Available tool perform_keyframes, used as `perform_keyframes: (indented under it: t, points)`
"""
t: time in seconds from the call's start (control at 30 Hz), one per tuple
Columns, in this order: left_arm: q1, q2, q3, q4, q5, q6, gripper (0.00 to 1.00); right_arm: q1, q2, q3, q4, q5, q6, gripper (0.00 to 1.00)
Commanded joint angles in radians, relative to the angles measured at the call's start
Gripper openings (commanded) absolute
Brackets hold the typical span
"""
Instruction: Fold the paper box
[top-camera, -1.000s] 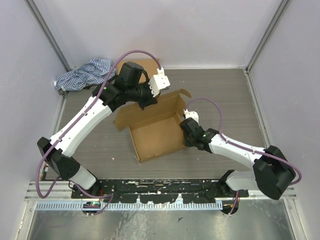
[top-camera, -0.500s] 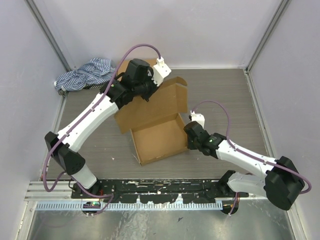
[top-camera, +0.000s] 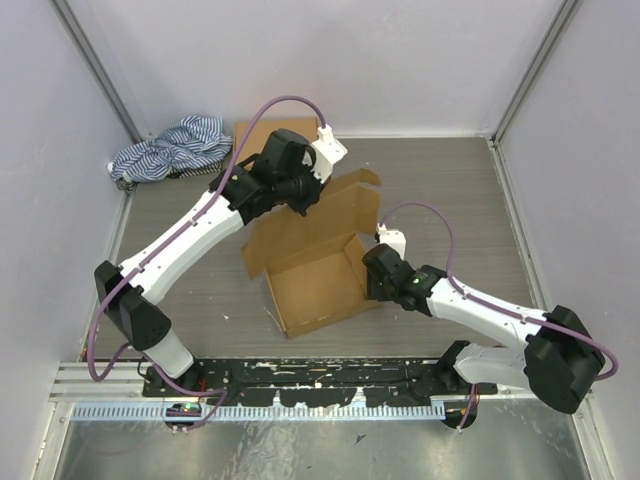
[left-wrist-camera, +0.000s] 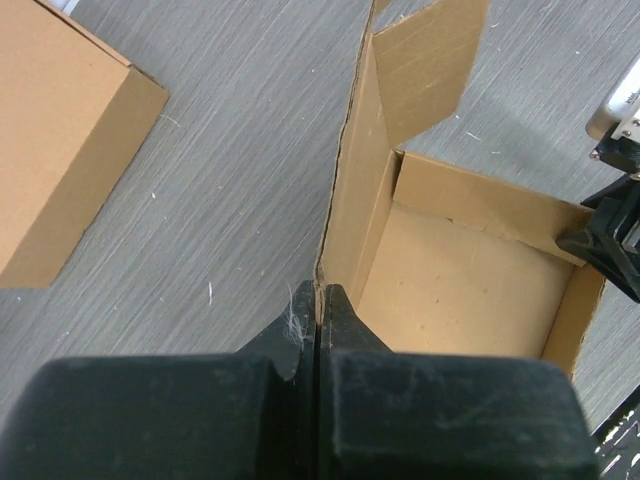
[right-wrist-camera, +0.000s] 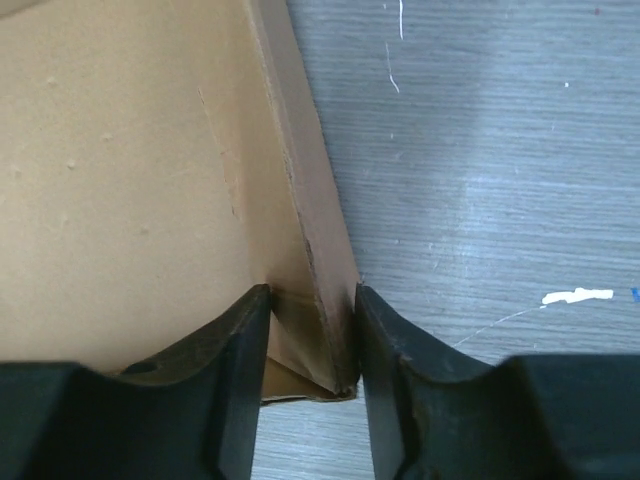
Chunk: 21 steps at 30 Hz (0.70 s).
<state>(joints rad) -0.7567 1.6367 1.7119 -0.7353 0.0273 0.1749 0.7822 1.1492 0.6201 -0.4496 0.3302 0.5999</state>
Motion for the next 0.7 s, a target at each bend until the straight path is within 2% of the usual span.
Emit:
perform_keyframes:
  t: [0.0, 0.27, 0.4, 0.6, 0.67]
  points:
    - [0.001, 0.012, 0.009, 0.001, -0.027, -0.031, 0.02, 0.009, 0.033, 0.111, 0.022, 0.044, -0.004, 0.47]
    - [0.002, 0.036, 0.056, -0.019, -0.097, 0.042, 0.02, 0.009, 0.132, 0.273, -0.047, 0.107, -0.071, 0.51]
    - [0.002, 0.023, 0.070, -0.030, -0.046, 0.082, 0.02, 0.009, 0.151, 0.313, -0.073, 0.118, -0.083, 0.55]
    - [0.001, -0.049, 0.039, -0.016, 0.089, 0.184, 0.01, 0.009, 0.091, 0.289, -0.085, 0.096, -0.093, 0.66]
    - [0.001, -0.073, 0.023, -0.012, 0.134, 0.204, 0.00, 0.009, 0.060, 0.273, -0.086, 0.070, -0.098, 0.66]
